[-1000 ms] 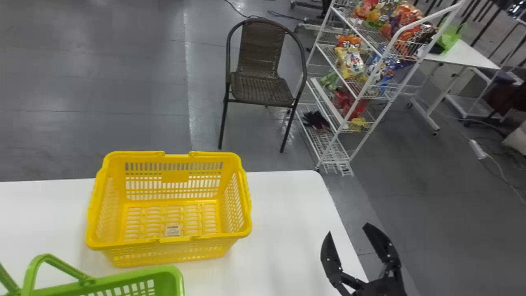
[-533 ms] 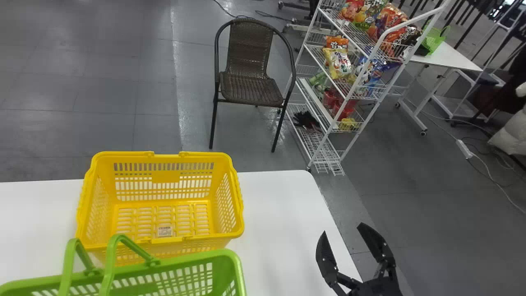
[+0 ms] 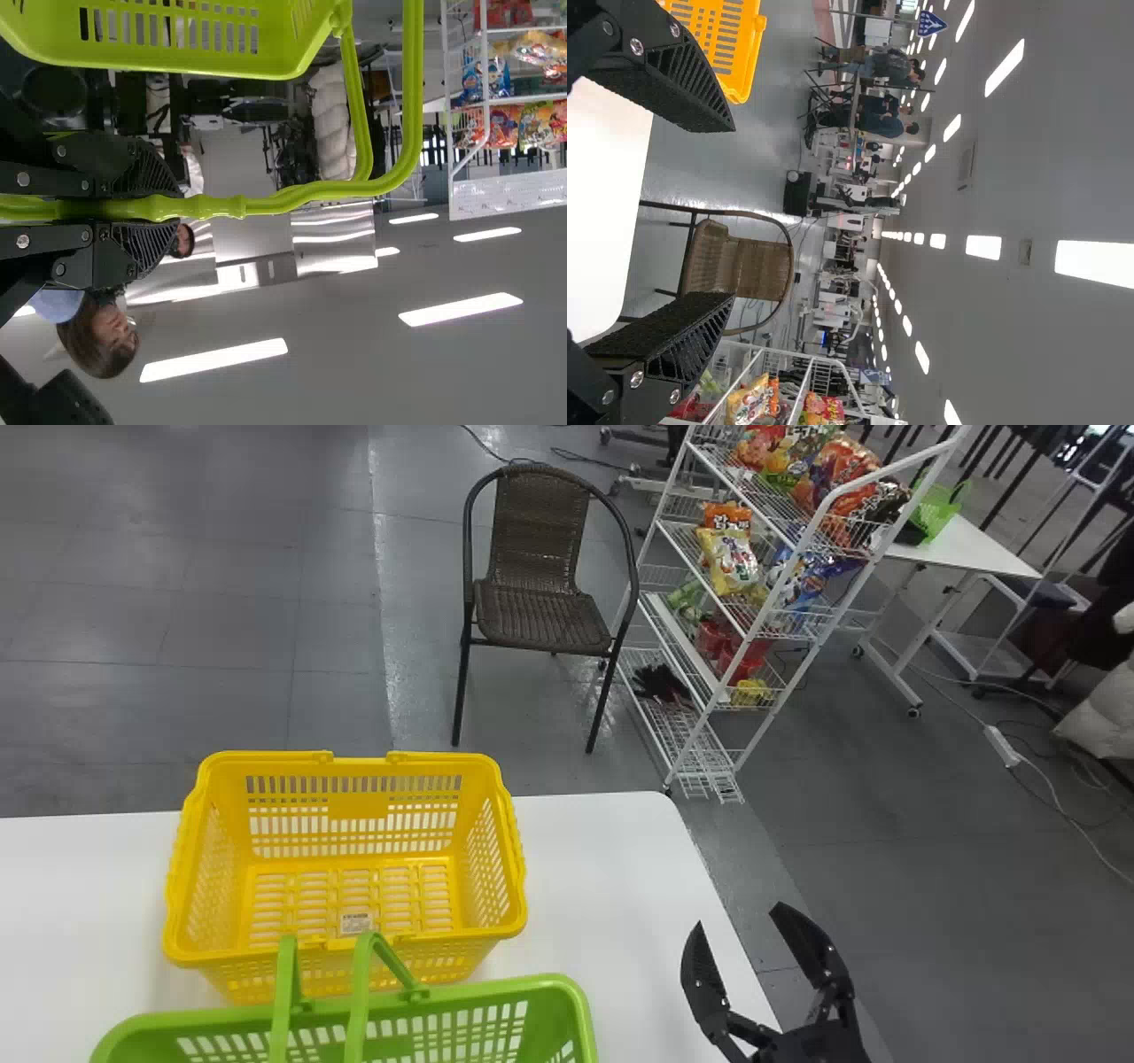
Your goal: Grasp handle with right gripper to insert into left gripper then lift and swing left to center
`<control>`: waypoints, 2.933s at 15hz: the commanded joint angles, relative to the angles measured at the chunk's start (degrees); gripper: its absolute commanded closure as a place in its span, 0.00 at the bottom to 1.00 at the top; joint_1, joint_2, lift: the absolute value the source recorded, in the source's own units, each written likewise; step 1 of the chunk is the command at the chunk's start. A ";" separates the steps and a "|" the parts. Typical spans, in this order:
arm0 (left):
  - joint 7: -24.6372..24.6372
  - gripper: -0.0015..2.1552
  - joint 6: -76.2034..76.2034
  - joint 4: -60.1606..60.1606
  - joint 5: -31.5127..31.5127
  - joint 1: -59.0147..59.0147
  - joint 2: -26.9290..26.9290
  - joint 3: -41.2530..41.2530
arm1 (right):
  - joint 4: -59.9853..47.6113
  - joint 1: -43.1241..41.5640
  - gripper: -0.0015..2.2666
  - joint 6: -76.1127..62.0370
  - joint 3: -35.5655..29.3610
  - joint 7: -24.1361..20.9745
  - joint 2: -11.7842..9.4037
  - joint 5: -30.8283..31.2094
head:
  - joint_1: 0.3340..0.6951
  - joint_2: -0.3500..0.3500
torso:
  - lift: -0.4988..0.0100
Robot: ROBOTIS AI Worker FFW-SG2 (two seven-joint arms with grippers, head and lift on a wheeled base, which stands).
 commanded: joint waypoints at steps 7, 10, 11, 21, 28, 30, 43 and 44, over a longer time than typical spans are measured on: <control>1.00 0.93 0.07 -0.05 -0.50 -0.50 -0.23 -0.51 | -1.16 0.91 0.07 0.00 0.17 0.60 0.00 -0.09 | 1.00 0.00 | 0.98; 1.18 0.93 0.07 -0.05 -0.50 -0.68 -0.23 -0.51 | -1.51 1.17 0.07 0.00 0.17 0.60 0.00 -0.09 | 1.00 0.00 | 0.98; 1.18 0.93 0.07 -0.05 -0.42 -0.77 -0.23 -0.51 | -1.51 1.17 0.07 0.00 0.17 0.60 0.00 -0.09 | 1.00 0.00 | 0.98; 1.70 0.93 0.07 -0.23 0.46 -1.29 0.53 -1.13 | -3.80 2.49 0.07 2.11 0.61 0.60 0.00 -0.09 | 1.00 0.00 | 0.98; 2.85 0.93 0.07 -1.11 1.34 -1.21 1.06 -1.30 | -5.82 3.81 0.07 3.69 0.43 0.60 0.18 -0.27 | 1.00 0.00 | 0.98; 2.93 0.93 0.07 -1.46 1.69 -0.85 1.32 -0.95 | -6.70 4.25 0.07 3.87 0.52 0.60 0.18 -0.36 | 1.00 0.00 | 0.98; 2.85 0.93 0.07 -2.42 1.96 -0.50 1.32 -1.04 | -7.05 4.60 0.07 3.16 0.43 0.60 0.18 -1.32 | 1.00 0.00 | 0.98; 2.76 0.93 0.07 -2.42 1.96 -0.50 1.32 -0.95 | -7.05 4.51 0.07 3.16 0.52 0.60 0.18 -1.32 | 1.00 0.00 | 0.98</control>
